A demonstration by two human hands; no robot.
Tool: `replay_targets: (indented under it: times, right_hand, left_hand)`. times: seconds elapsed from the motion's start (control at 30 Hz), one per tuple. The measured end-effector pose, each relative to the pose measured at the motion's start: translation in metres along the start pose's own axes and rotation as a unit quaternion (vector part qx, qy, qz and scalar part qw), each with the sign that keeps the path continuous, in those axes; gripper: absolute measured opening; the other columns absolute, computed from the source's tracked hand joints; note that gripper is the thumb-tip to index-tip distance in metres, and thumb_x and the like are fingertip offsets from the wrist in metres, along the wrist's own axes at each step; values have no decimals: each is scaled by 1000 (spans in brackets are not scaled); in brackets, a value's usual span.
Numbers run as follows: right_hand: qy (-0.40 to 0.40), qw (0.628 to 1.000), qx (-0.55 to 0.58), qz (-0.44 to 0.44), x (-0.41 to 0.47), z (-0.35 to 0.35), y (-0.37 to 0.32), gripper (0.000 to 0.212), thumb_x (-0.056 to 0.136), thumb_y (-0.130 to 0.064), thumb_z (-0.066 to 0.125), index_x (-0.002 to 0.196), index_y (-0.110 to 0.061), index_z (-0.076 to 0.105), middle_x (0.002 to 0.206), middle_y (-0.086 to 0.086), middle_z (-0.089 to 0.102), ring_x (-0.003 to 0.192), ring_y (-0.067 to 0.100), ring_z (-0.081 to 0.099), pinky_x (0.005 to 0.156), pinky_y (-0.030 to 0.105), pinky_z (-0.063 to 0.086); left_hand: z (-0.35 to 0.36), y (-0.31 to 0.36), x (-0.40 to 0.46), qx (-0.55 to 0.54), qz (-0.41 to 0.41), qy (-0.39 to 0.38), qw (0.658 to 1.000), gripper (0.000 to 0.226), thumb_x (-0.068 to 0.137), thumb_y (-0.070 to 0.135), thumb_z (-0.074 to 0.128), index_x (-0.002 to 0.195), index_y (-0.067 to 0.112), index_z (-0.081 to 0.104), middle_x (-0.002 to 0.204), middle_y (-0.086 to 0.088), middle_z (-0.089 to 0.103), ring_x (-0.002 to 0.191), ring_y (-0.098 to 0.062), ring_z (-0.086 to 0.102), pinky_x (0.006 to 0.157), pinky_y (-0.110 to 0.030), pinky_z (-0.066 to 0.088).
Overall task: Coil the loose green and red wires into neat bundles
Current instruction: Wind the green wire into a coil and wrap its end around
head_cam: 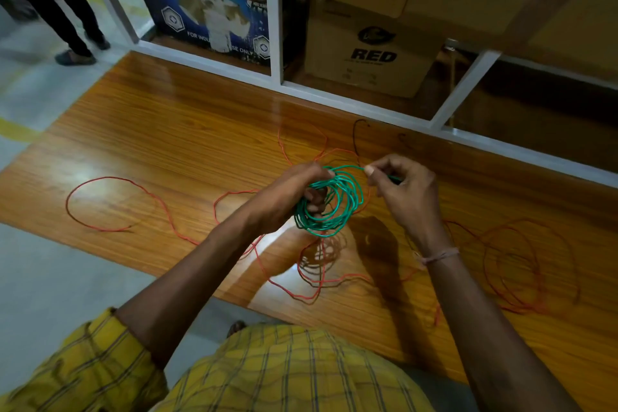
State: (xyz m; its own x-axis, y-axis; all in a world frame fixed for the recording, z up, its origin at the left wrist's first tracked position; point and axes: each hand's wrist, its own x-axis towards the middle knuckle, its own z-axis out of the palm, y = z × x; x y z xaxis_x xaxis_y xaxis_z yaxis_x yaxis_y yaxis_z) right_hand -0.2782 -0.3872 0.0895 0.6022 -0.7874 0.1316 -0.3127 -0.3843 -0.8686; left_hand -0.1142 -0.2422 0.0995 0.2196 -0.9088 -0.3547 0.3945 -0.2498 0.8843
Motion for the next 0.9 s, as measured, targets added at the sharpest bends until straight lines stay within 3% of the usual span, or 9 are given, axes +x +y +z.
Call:
replay_targets:
  times: [0.1,0.2,0.33,0.4,0.5,0.57,0.67,0.77,0.9]
  right_hand:
    - [-38,999,-14,12,-7,10,10,13,94,-17,75,81,-21,75,72,-3,73,68,7,65,65,32,53]
    - [-90,996,4,15,-18,18,10,13,93,-16,72,85,-24,77,78,-4,77,76,15,75,71,41,61]
    - [-105,994,24,-28,-25,19,1,29,89,-9,60,90,-30,80,91,-6,80,87,15,76,78,44,63]
    - [-97,993,66,-10,-28,19,0,23,88,-18,58,90,-26,79,99,-5,78,95,16,75,82,45,64]
    - [-96,978,166,82,-35,17,-7,24,89,-46,61,92,-26,75,98,-2,76,99,23,73,86,39,63]
    - [-66,993,100,7,-32,15,-8,36,99,-58,56,87,-30,74,90,-4,75,90,22,73,76,40,62]
    - [-28,992,-41,-113,-28,13,-5,63,98,-70,52,62,-19,59,68,-1,59,70,16,60,60,37,45]
    - [-6,986,-125,-108,-25,11,-2,63,90,-68,67,55,-21,43,61,-2,47,60,18,51,52,37,37]
    - [-13,984,-162,-69,-19,3,-1,51,81,-63,72,62,-20,54,67,-3,55,60,15,55,51,38,44]
  left_hand:
    - [2,4,0,2,30,17,999,49,113,48,42,72,22,42,56,3,28,50,-15,31,52,-26,36]
    - [2,2,2,-5,64,40,997,41,115,45,37,81,22,40,56,5,30,50,-13,29,49,-24,35]
    - [2,-2,11,-28,44,88,995,45,114,45,42,75,23,42,53,4,26,43,-11,29,44,-22,29]
    - [2,-4,16,-24,30,116,993,44,114,44,43,76,23,43,51,4,27,40,-8,30,43,-21,27]
    - [5,-6,20,-14,19,133,991,38,115,39,43,80,22,44,50,5,27,37,-7,29,42,-18,26]
    - [10,-7,22,-1,24,139,990,38,115,33,43,78,23,42,52,1,26,37,-8,28,41,-17,24]
    - [17,-7,22,39,52,142,988,41,115,26,44,74,21,41,54,-2,28,40,-9,28,39,-19,26]
    - [19,-5,22,62,67,132,987,42,115,24,44,74,20,41,50,3,33,41,-9,32,42,-21,27]
    - [22,-2,23,53,45,122,990,40,114,27,46,75,20,45,51,4,35,42,-10,35,44,-23,29]
